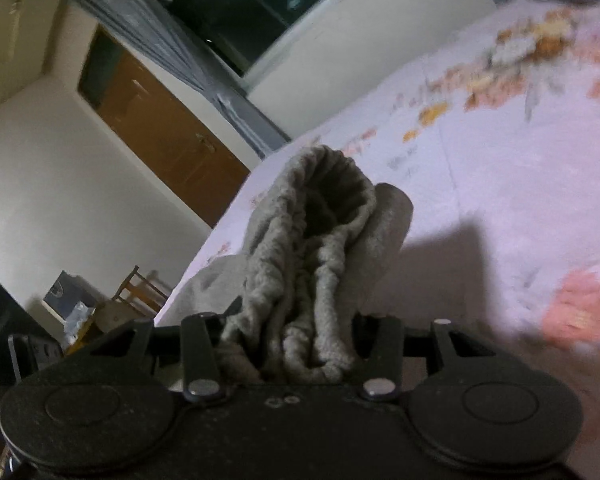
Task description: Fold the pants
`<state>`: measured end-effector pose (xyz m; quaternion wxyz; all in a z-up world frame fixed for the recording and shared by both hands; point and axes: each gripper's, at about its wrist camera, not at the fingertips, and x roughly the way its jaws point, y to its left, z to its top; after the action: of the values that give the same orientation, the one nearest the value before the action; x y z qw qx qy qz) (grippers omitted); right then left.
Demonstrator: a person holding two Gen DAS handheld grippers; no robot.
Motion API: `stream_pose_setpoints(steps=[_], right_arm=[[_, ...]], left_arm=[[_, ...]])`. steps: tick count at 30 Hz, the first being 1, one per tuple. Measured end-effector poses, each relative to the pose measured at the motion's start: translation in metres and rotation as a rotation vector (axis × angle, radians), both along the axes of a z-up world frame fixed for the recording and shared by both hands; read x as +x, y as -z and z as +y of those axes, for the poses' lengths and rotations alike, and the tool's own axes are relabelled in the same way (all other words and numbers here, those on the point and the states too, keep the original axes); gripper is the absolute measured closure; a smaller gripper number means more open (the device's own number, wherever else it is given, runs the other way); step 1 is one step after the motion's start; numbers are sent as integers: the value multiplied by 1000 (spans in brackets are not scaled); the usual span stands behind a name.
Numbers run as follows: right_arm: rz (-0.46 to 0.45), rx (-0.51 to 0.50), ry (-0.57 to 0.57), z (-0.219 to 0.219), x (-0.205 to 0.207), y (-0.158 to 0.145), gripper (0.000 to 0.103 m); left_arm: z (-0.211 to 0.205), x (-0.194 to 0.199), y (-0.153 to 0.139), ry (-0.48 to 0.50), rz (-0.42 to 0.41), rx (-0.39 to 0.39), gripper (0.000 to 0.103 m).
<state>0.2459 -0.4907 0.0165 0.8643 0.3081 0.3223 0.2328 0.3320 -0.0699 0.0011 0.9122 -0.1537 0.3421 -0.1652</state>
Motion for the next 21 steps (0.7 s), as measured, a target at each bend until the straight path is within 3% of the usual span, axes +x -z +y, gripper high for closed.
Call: stream_pose_setpoints(steps=[1,2,3,4,6,7,10,13,17,21], right_arm=[[65,-12,-4,2,14,21,63],[142,-36,17,2,23,43,56],[181,-1,37,-3,26,65,56],[146,68,39,-12,21,74,56],[127,103,25,-22,13,75,56],[124,68,12,-23,6,69,55],[87,-1,51,-36,-16,51,41],[59,-78,165,-50,-41,32,31],[-119,-202,137,-19,-60,-9,31],[-199,-367,36,41,-45,-25,30]], left_arm=[[1,9,16,3,26,29,73],[-2,17,33,7,72,77,38],[-2,19,45,-3,78,113,22],[-3,16,50,-32,33,144,0],[2,9,54,-32,5,156,0],[6,6,53,-25,3,140,0],[13,-4,50,-30,-10,152,0],[18,-19,45,-58,-16,147,0],[14,-39,35,-79,-67,193,0],[3,-48,28,-112,-83,262,0]])
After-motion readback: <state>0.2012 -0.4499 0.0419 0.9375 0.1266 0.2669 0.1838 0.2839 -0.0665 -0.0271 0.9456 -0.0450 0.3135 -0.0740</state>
